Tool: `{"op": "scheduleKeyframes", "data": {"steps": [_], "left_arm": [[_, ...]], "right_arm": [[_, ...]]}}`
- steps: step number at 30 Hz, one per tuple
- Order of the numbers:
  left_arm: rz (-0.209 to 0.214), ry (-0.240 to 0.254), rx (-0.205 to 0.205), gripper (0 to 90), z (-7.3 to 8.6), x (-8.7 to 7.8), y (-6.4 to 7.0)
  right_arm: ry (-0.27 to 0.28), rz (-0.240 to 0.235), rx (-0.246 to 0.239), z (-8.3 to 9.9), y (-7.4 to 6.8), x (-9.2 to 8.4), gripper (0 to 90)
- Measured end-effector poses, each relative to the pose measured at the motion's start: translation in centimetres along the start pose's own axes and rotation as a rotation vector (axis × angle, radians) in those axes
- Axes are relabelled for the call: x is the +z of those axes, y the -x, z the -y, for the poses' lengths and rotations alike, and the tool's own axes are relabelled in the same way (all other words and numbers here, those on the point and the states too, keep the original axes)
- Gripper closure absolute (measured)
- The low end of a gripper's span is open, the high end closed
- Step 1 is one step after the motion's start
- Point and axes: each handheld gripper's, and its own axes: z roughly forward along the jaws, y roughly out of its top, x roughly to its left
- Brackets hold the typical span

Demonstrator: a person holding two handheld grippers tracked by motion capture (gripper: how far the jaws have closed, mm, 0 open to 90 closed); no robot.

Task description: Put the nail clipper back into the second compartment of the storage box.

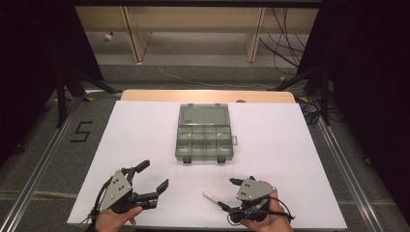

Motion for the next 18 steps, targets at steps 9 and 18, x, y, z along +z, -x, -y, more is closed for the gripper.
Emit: {"op": "scheduleKeyframes", "data": {"steps": [9, 18], "left_arm": [[-0.003, 0.0, 0.0, 15.6, 0.0, 0.0, -0.1], [0.0, 0.001, 0.0, 15.7, 0.0, 0.0, 0.0]], "right_arm": [[-0.081, -0.045, -0.016, -0.1, -0.1, 1.3, 28.5], [-0.18, -0.078, -0.03, -0.4, 0.0, 3.4, 34.4]]}}
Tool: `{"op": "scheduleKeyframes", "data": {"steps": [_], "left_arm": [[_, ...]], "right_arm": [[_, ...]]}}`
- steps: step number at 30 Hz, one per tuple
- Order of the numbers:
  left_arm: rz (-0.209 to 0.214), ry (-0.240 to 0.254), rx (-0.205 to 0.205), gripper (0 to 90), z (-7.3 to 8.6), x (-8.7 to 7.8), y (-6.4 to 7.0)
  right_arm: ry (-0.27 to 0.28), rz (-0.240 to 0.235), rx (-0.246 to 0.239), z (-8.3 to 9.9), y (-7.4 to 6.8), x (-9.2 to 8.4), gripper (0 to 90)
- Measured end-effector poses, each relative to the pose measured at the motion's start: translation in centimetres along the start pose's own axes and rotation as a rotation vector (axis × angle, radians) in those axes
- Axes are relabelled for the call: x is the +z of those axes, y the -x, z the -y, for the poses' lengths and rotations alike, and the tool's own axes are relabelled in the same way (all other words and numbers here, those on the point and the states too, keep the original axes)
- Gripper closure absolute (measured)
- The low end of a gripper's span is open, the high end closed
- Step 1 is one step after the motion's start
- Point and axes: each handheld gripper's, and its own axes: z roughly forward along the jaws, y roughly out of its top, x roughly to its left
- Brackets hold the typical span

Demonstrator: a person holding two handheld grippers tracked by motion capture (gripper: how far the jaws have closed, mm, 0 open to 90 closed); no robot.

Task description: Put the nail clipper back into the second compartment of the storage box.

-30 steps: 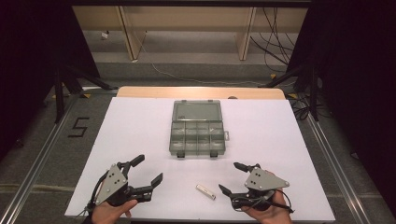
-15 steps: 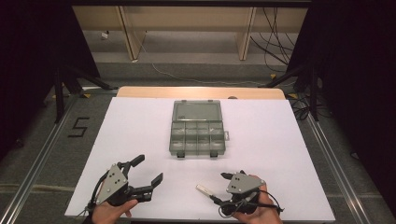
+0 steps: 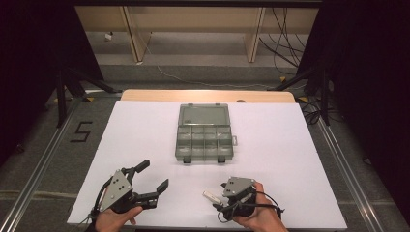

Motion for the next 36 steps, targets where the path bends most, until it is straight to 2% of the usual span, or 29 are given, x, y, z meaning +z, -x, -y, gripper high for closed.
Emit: {"op": "scheduleKeyframes", "data": {"steps": [1, 2, 3, 9, 12, 14, 18, 27, 30, 36], "left_arm": [[0.0, 0.0, 0.0, 15.7, 0.0, 0.0, 0.0], [0.0, -0.001, -0.002, 15.7, 0.0, 0.0, 0.0], [0.001, -0.001, -0.003, 15.6, 0.0, 0.0, 0.0], [0.002, -0.002, -0.005, 15.7, 0.0, 0.0, 0.0], [0.002, -0.002, -0.004, 15.7, 0.0, 0.1, 0.0], [0.003, -0.002, -0.005, 15.6, 0.0, 0.0, 0.0], [0.003, -0.002, -0.004, 15.7, 0.0, 0.0, 0.0], [0.005, -0.002, -0.004, 15.7, 0.0, 0.0, 0.0], [0.005, -0.003, -0.004, 15.7, 0.0, 0.0, 0.0], [0.007, -0.001, -0.005, 15.7, 0.0, 0.0, 0.0]], "right_arm": [[-0.021, -0.003, -0.004, -0.1, 0.0, 0.2, 34.8], [-0.067, -0.01, -0.003, -0.2, -0.1, 0.6, 36.9], [-0.084, -0.012, -0.011, -0.3, 0.0, 0.8, 37.7], [-0.144, -0.048, -0.011, -1.0, 0.4, 1.2, 43.3], [-0.169, -0.049, -0.017, -1.6, 0.8, 1.4, 45.6], [-0.212, -0.075, -0.018, -2.1, 1.1, 1.8, 46.9], [-0.25, -0.096, -0.015, -2.5, 1.2, 2.1, 47.7], [-0.32, -0.117, -0.048, -3.4, 0.9, 2.8, 53.1], [-0.364, -0.131, -0.054, -3.5, 1.1, 3.1, 55.1], [-0.386, -0.147, -0.052, -3.6, 1.3, 3.4, 61.5]]}}
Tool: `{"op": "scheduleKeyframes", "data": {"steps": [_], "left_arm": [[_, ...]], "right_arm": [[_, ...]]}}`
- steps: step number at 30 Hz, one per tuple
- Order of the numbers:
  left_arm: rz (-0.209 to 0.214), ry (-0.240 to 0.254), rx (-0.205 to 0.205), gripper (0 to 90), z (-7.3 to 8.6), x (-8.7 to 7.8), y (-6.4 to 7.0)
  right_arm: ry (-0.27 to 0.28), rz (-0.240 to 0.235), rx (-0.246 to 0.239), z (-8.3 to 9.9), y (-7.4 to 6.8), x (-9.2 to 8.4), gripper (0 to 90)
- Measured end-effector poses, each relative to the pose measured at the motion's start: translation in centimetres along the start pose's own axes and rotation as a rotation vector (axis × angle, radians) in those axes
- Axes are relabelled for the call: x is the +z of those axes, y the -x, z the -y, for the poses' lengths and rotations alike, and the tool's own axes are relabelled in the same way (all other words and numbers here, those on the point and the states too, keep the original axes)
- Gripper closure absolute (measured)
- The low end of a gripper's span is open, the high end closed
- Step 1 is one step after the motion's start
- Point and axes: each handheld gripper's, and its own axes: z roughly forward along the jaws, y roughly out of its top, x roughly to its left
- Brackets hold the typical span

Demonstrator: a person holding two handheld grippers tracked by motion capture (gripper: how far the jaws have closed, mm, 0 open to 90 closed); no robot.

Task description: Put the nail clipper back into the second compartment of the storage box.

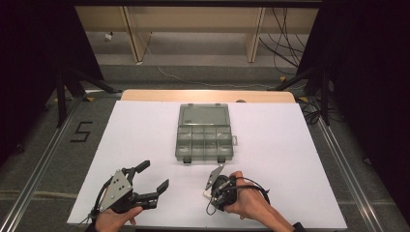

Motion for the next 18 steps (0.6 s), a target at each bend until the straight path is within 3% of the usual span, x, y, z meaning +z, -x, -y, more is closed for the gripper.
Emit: {"op": "scheduleKeyframes", "data": {"steps": [11, 16, 18], "left_arm": [[-0.001, 0.0, 0.0, 15.6, 0.0, 0.0, 0.0], [-0.002, 0.001, 0.001, 15.6, 0.0, 0.0, 0.0], [-0.002, 0.0, 0.001, 15.7, 0.0, 0.0, 0.0]], "right_arm": [[-0.058, -0.011, 0.009, -0.6, 0.0, 0.4, 69.5], [-0.089, -0.017, -0.001, -1.0, -0.1, 0.5, 73.9], [-0.114, -0.009, -0.037, -1.2, 0.3, 0.5, 74.6]]}}
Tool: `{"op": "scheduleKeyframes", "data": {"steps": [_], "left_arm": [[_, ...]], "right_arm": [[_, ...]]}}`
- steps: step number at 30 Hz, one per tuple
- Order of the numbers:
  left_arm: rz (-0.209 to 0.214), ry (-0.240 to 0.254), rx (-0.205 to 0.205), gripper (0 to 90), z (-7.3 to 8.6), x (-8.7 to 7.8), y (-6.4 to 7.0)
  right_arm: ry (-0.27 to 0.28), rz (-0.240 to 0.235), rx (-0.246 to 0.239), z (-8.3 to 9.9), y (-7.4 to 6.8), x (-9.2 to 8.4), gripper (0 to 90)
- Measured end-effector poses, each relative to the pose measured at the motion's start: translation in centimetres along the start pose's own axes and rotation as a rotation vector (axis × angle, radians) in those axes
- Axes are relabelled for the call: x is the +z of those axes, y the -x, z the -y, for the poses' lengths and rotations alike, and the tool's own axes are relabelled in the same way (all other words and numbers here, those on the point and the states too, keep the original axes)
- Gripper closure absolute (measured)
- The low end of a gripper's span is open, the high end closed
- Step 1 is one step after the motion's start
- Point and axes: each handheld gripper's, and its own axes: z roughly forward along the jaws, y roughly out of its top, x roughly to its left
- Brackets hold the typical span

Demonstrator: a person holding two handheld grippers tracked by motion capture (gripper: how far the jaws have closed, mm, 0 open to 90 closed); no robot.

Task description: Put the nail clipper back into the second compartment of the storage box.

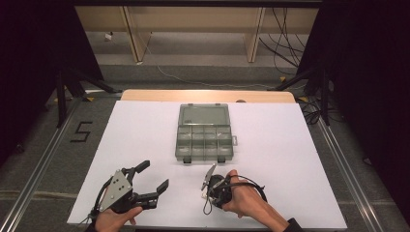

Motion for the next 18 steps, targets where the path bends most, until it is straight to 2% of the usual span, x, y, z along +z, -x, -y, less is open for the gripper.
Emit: {"op": "scheduleKeyframes", "data": {"steps": [2, 4, 9, 10, 11, 18], "left_arm": [[0.0, 0.001, 0.0, 15.7, -0.01, -0.01, 0.01], [-0.001, -0.002, 0.003, 15.7, -0.01, -0.01, -0.01], [0.0, 0.001, 0.001, 15.7, -0.01, -0.01, 0.02], [0.0, 0.0, 0.002, 15.7, -0.02, -0.03, 0.01], [0.0, -0.001, 0.003, 15.7, -0.02, -0.02, -0.01], [0.0, -0.004, 0.002, 15.7, 0.0, 0.01, 0.02]], "right_arm": [[-0.015, -0.004, -0.002, -0.19, 0.02, 0.03, 75.4], [-0.026, -0.007, -0.024, -0.36, 0.15, 0.06, 75.9], [-0.048, -0.011, -0.015, -0.6, 0.16, 0.1, 76.7], [-0.041, -0.008, -0.048, -0.63, 0.4, 0.16, 76.8], [-0.055, -0.012, -0.032, -0.8, 0.28, 0.16, 76.9], [-0.074, -0.004, -0.045, -1.05, 0.15, 0.19, 77.2]]}}
